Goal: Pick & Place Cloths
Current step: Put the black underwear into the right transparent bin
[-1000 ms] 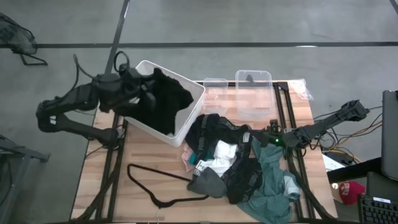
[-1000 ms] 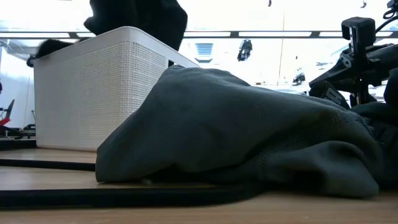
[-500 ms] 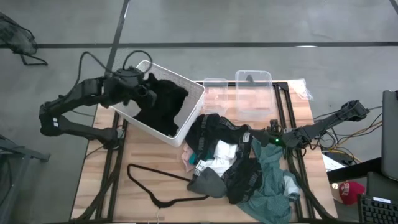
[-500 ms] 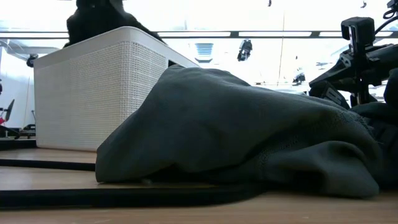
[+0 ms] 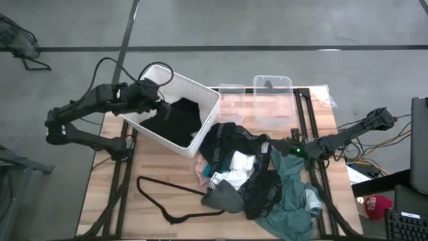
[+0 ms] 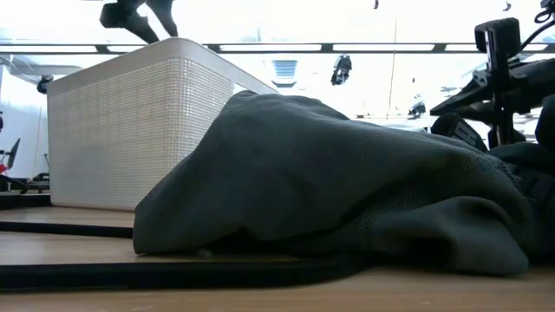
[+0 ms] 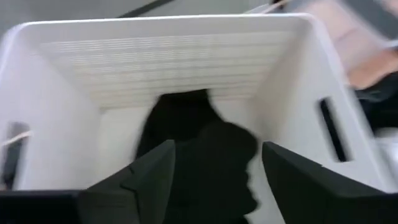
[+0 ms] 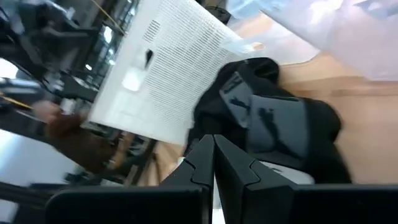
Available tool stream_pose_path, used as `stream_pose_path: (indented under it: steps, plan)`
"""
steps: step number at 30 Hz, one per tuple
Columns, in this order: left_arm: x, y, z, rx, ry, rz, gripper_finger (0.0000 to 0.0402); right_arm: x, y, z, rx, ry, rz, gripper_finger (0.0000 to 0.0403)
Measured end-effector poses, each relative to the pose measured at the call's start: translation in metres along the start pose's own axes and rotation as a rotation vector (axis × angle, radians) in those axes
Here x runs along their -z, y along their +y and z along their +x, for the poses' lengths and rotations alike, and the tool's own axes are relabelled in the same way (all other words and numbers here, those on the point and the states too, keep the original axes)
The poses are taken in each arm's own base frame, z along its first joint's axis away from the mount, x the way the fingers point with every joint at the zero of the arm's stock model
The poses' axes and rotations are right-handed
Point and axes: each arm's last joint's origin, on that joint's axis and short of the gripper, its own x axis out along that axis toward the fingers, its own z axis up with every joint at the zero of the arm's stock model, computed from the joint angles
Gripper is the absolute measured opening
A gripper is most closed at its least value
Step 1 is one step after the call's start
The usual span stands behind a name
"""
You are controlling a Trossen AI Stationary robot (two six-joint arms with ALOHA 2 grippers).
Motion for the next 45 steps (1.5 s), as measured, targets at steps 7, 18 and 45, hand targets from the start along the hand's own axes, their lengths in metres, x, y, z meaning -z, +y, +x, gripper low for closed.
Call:
stream_pose_path:
  steps: [7, 18, 45]
  plan:
    - [-0.009, -0.026, -0.01, 0.32, -0.09, 0.015, 0.0255, -0.004, 0.013, 0.0, -0.069, -0.009, -0.04, 0.0008]
    - [-0.004, -0.093, -0.009, 0.594, -0.195, 0.146, 0.0252, -0.007, 0.022, -0.001, -0.144, -0.014, -0.021, 0.0008]
    - [0.004, -0.111, 0.002, 0.604, -0.156, 0.181, 0.025, 0.018, 0.13, 0.028, 0.35, 0.882, -0.343, 0.0028]
